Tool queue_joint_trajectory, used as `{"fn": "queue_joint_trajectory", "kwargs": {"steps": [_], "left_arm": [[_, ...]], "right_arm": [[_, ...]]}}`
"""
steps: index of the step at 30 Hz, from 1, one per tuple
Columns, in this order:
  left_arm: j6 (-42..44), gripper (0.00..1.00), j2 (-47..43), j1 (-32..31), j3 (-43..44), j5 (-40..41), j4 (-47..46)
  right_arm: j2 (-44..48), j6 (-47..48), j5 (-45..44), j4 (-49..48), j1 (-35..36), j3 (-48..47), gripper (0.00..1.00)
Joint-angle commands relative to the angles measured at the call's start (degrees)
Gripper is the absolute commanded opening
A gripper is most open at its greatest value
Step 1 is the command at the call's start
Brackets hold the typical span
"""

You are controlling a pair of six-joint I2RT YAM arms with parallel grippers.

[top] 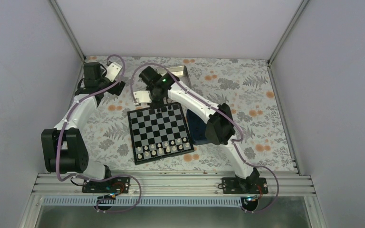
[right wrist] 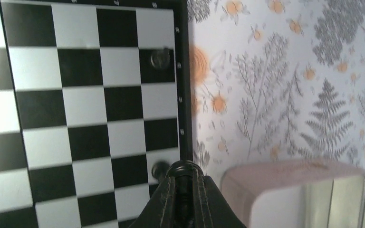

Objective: Set up the chess pieces on the board
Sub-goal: Place the chess piece on the chessboard.

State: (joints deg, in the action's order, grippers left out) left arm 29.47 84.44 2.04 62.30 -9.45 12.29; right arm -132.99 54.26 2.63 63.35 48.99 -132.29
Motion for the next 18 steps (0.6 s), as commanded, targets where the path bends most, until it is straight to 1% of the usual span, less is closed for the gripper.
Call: {"fn": "queue_joint_trajectory", "kwargs": {"steps": [1,10,18], "left_arm": [[0.58,1.00,-1.89,0.97,-1.07,-1.81,-2.27],[0.78,1.00,-2.27,2.41,-3.27,-2.99,-3.72],[0.97,1.00,-1.92,3.34,-3.60,-3.72,-3.95]], "right_arm": [[-4.16,0.95,-1.38,-4.81,1.76,-1.90,0.05],[-9.08,1.01,-2.83,-8.60,3.41,-2.58,0.05],[-10.44,1.90,-3.91,-8.06,3.43,-3.18,0.05]]}}
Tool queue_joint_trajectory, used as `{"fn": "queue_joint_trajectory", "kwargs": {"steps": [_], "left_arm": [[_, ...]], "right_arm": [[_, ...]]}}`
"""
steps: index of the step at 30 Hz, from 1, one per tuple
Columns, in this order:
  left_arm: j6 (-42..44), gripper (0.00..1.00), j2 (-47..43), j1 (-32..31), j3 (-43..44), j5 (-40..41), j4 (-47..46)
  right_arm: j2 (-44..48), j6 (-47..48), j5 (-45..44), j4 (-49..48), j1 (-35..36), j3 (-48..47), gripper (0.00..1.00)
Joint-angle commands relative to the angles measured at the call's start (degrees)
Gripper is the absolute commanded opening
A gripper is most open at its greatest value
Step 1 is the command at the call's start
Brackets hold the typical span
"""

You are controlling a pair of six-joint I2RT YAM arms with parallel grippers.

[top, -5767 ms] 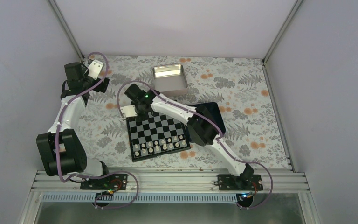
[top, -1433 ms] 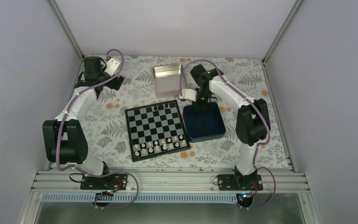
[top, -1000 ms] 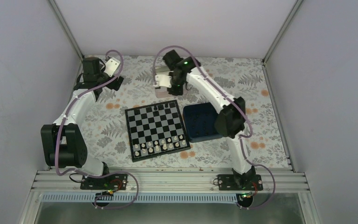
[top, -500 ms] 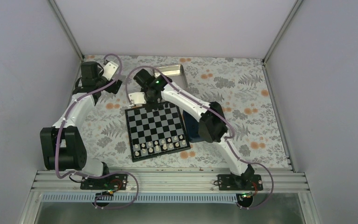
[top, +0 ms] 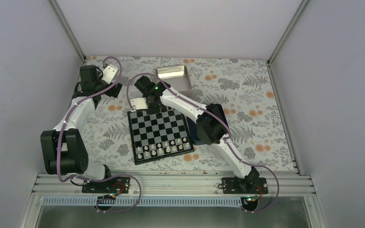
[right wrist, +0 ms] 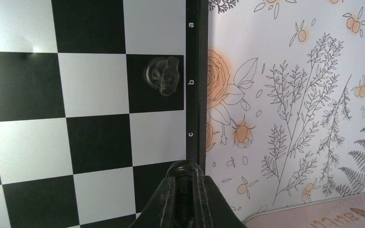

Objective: Set up the chess pieces on the board
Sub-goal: Place the chess piece on the chessboard.

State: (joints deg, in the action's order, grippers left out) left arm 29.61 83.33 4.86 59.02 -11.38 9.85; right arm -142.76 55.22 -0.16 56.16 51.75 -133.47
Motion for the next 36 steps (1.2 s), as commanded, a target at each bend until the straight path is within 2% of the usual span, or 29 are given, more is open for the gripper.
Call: {"fn": "queue_joint_trajectory", "kwargs": {"steps": [1,29,33,36], "left_arm": [[0.82,1.00,-0.74,0.56,-0.31,-1.95,-1.50],[0.83,1.00,-0.54,1.68,-1.37,-2.60,-2.16],[0.96,1.00,-0.53,1.73,-1.38,-2.60,-2.02],[0.97,1.00,-0.56,1.73,-1.49,-2.55,-1.94]], "right_arm": [[-0.80,1.04,-0.82,-0.71,0.64,-1.99,0.05],[-2.76,1.30,2.05,-0.49,2.13,-1.98,0.07],[-3.07,1.12,1.92,-0.67,2.07,-1.80,0.08],[-2.70,0.91,2.14,-1.12,2.03,-1.26,0.13]]}}
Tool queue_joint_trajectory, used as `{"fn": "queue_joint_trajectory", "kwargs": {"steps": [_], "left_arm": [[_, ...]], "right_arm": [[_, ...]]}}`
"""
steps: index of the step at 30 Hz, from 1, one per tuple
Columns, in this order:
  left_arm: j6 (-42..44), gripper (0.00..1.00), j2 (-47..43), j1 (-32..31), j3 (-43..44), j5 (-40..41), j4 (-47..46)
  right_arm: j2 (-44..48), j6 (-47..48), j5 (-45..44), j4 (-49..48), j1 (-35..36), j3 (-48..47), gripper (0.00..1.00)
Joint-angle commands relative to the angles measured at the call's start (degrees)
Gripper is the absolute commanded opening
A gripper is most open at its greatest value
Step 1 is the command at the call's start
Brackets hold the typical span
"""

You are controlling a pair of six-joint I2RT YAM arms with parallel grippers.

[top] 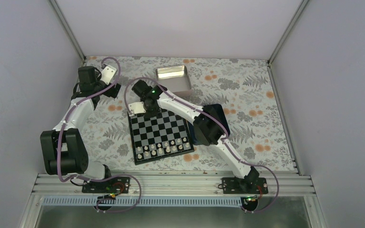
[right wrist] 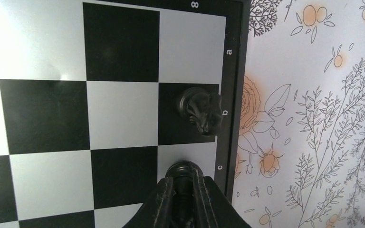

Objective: Set up the chess pieces on the board
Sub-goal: Place the chess piece on the chessboard.

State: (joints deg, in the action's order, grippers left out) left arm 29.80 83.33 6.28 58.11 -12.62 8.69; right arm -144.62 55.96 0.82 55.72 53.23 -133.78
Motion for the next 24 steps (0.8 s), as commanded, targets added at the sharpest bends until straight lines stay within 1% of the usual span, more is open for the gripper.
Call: {"fn": "queue_joint_trajectory", "kwargs": {"steps": [1,4,8,15,24], "left_arm": [[0.72,1.00,-0.58,0.31,-0.54,-1.31,-0.78],[0.66,1.00,-0.58,0.30,-0.54,-1.26,-0.82],[0.58,1.00,-0.83,0.31,-0.58,-1.35,-0.61],[0.53,1.00,-1.24,0.26,-0.52,-1.26,-0.32],[0.67,1.00,-2.09,0.31,-0.62,-0.96,0.25]], "right_arm": [[-0.63,0.05,1.05,-1.02,0.53,-0.63,0.15],[0.04,-0.09,0.64,-2.31,0.49,0.66,0.21],[0.76,-0.64,0.76,-3.24,0.32,0.96,0.26],[2.93,-0.81,0.46,-4.93,0.09,3.30,0.27],[3.54,-1.10,1.67,-3.84,0.10,2.78,0.27]]}}
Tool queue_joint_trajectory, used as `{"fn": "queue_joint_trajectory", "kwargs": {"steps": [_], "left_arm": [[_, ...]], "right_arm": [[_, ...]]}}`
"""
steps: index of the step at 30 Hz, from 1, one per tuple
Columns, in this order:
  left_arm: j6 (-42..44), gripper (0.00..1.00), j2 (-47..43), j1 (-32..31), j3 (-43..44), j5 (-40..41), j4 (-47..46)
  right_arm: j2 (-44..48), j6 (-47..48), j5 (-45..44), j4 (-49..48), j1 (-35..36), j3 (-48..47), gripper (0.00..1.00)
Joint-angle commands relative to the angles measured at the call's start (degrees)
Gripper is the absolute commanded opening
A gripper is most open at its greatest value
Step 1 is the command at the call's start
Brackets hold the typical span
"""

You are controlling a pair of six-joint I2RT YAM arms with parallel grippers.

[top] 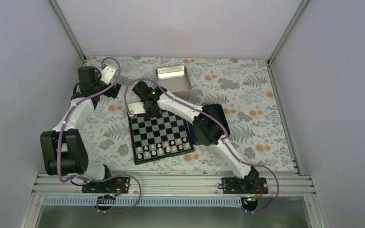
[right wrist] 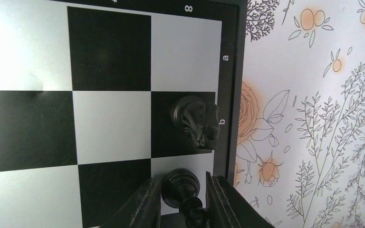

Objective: Set up the chess pieces on the board
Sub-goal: Place the chess piece on the chessboard, then pick up the chess piece from the storage box.

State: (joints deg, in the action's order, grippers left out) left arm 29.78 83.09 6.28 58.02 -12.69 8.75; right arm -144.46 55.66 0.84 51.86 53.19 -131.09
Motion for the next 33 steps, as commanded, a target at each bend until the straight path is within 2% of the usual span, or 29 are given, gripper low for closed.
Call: {"fn": "queue_joint_trajectory", "kwargs": {"steps": [1,6,10,15,19,23,25,29,33], "left_arm": [[0.79,1.00,-1.90,0.31,-0.54,-0.81,0.21],[0.45,1.00,-1.75,0.31,-0.14,-1.00,0.29],[0.15,1.00,-1.59,0.30,0.41,-1.11,0.61],[0.32,1.00,-1.59,0.31,1.00,-0.54,0.92],[0.15,1.00,-1.07,0.31,1.58,-0.39,0.85],[-0.98,1.00,0.66,0.31,3.08,-1.40,0.90],[-1.75,1.00,1.82,0.17,4.09,-2.17,0.75],[-2.24,1.00,4.09,-1.86,4.37,0.21,-1.81],[-1.70,1.00,6.43,-4.27,4.86,2.61,-1.63]], "right_arm": [[3.91,-0.79,1.96,0.19,0.09,0.25,0.28],[7.02,-1.59,1.37,-1.76,0.05,2.58,0.30],[8.91,-1.79,0.93,-2.56,-0.29,3.58,0.36],[16.55,-2.79,2.16,2.33,-2.44,5.37,0.41],[24.05,-4.17,2.11,6.82,-7.21,10.48,0.43],[32.06,-4.68,3.60,13.32,-15.12,19.06,0.44],[36.24,-4.60,3.65,15.85,-17.87,26.64,0.45],[45.24,-5.51,1.03,12.81,-21.49,41.40,0.45],[48.11,-6.84,0.77,11.86,-24.18,49.70,0.45]]}}
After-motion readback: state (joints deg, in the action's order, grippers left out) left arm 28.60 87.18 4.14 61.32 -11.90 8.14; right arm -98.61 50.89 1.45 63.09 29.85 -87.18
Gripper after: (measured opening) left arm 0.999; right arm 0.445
